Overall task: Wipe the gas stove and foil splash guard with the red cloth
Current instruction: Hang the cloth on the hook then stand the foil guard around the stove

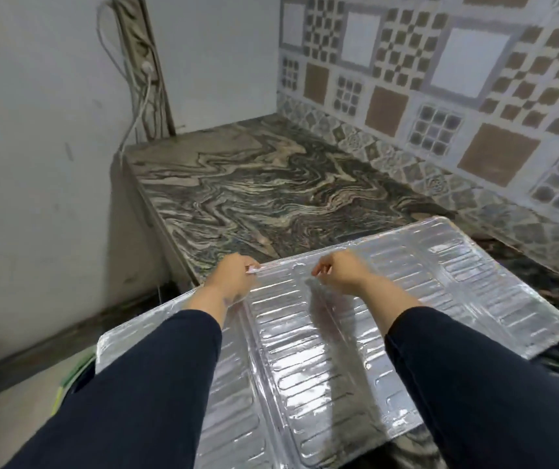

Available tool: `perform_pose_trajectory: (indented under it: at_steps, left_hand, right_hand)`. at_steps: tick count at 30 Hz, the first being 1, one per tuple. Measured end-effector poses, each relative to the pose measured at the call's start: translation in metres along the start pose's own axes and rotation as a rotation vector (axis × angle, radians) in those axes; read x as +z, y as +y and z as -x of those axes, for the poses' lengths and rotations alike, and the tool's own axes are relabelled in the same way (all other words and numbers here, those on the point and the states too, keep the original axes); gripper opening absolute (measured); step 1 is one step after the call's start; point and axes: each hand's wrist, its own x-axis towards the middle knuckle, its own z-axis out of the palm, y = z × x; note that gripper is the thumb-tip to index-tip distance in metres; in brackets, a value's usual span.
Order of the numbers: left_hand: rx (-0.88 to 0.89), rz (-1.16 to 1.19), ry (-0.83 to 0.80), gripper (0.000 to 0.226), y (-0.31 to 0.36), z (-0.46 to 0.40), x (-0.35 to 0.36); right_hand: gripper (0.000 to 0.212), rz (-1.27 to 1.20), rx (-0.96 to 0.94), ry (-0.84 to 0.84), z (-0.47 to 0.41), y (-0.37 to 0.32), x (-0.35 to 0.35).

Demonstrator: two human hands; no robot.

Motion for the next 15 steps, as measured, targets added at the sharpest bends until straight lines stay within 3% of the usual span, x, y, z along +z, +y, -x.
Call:
perform_pose_trajectory:
  at_steps: [8, 12, 15]
  left_hand:
    - [-0.014, 0.009, 0.101, 0.028, -0.029, -0.012, 0.014]
    - [-0.017, 0.032, 0.118, 0.026, -0.032, -0.015, 0.017]
    - [-0.023, 0.047, 0.131, 0.025, -0.028, -0.016, 0.014]
  right_hand:
    - [0.021, 0.123, -0.135, 0.125, -0.061, -0.019, 0.027]
    - [0.014, 0.061, -0.102, 0.096, -0.069, -0.019, 0.027]
    - [0.021, -0.033, -0.113, 0.12, -0.069, -0.019, 0.027]
